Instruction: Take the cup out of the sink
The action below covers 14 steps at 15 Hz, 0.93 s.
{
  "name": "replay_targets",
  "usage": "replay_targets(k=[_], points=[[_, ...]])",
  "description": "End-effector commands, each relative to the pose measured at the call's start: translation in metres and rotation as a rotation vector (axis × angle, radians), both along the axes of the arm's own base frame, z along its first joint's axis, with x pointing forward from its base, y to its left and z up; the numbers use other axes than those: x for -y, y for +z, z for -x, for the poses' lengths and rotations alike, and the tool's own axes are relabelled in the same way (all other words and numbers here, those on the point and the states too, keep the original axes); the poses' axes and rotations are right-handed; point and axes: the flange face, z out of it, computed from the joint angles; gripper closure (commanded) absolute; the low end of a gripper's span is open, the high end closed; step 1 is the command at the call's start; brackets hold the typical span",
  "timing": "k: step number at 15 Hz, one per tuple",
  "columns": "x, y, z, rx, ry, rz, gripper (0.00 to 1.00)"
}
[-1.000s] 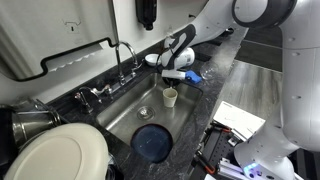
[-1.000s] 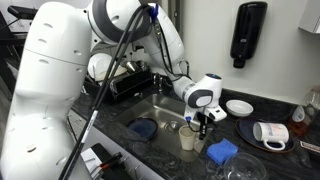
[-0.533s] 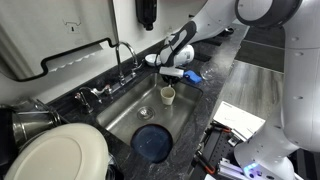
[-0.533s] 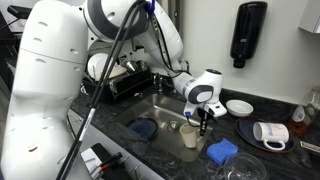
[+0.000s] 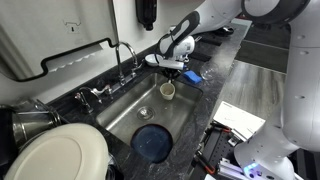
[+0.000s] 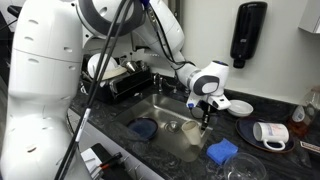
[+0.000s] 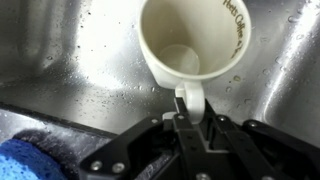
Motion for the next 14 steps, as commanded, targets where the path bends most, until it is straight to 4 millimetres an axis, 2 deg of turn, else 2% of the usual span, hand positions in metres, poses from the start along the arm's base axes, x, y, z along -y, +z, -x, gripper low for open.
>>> replay_targets(k=[1, 3, 7, 12, 14], points=[[0.004, 0.033, -0.002, -0.010, -0.009, -0.051, 0.96], [0.007, 0.045, -0.007, -0.016, -0.022, -0.067, 0.96], [0.028, 0.076, -0.022, -0.065, -0.064, -0.143, 0.96], [0.078, 0.106, -0.044, -0.089, -0.222, -0.234, 0.96], [0.103, 0.106, -0.051, -0.091, -0.306, -0.268, 0.96]])
